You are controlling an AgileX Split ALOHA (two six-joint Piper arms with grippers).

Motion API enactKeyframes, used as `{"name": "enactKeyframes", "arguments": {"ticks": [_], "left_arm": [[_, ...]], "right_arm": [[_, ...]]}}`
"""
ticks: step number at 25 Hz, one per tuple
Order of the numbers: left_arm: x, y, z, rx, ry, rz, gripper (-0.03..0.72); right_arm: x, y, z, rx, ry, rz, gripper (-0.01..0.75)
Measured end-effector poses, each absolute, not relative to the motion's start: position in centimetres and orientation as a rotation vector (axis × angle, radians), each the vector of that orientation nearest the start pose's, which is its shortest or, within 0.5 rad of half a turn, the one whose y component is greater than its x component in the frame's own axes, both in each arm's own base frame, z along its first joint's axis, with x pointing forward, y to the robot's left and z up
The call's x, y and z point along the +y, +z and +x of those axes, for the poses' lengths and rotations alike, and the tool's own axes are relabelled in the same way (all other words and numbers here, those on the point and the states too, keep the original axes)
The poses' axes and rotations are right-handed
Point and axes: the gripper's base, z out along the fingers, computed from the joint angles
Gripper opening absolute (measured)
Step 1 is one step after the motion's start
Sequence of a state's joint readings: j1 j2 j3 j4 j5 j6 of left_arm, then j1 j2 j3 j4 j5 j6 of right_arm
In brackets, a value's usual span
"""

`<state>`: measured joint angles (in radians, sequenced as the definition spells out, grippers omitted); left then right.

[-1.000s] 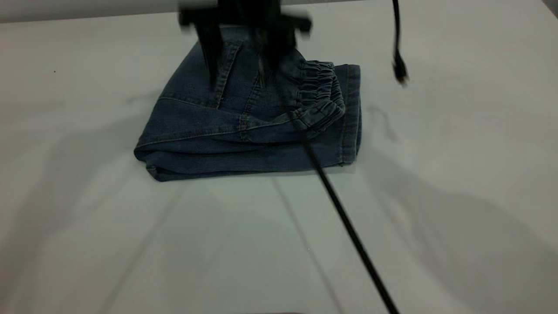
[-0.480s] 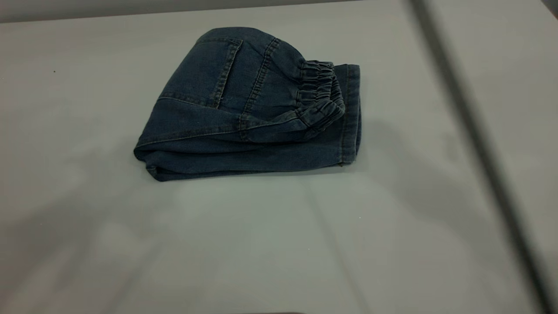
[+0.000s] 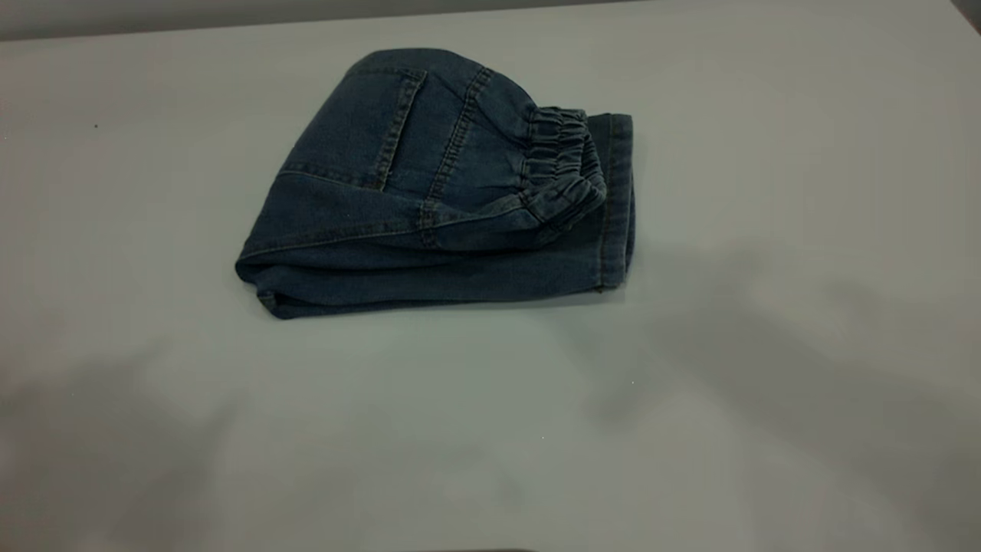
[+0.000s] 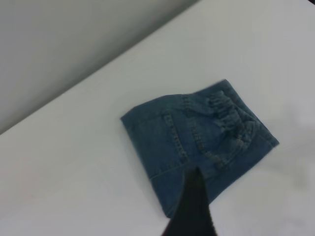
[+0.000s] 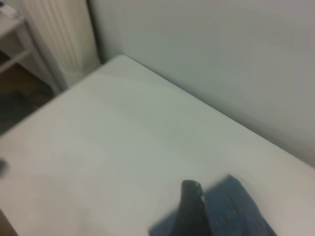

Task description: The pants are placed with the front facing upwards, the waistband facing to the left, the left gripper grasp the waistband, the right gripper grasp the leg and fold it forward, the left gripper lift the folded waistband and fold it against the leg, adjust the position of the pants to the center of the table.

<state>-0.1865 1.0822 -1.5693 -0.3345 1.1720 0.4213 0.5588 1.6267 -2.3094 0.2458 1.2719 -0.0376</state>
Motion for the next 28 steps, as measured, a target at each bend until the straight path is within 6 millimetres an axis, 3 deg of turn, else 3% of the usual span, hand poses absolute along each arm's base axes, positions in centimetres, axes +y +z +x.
{"name": "enactKeyframes", "arguments": {"ticks": [3,6,16,20,25,28], "left_arm": [[-5.5,49.2,15.1,2.038,-0.266,0.634,0.554],[-5.1,46.9,14.1,2.108,-0.264,0.606,0.554],[-4.5,34.5,11.6,2.481,-0.341,0.525,0.554],[-4.3,30.9,10.1,2.575,-0.353,0.515,0.554],[-3.7,27.5,8.2,2.638,-0.322,0.525,0.554],[-3.1,26.2,7.1,2.637,-0.261,0.536,0.554]], "right_arm": [[16.1,53.8,22.3,2.054,0.546,-0.705,0.495],[14.5,51.1,20.4,2.156,0.473,-0.722,0.495],[10.3,35.5,14.0,2.623,0.351,-0.811,0.495],[8.5,30.6,11.1,2.737,0.320,-0.832,0.495],[6.6,26.2,8.1,2.795,0.303,-0.830,0.495],[5.8,24.6,6.9,2.753,0.314,-0.811,0.495]]}}
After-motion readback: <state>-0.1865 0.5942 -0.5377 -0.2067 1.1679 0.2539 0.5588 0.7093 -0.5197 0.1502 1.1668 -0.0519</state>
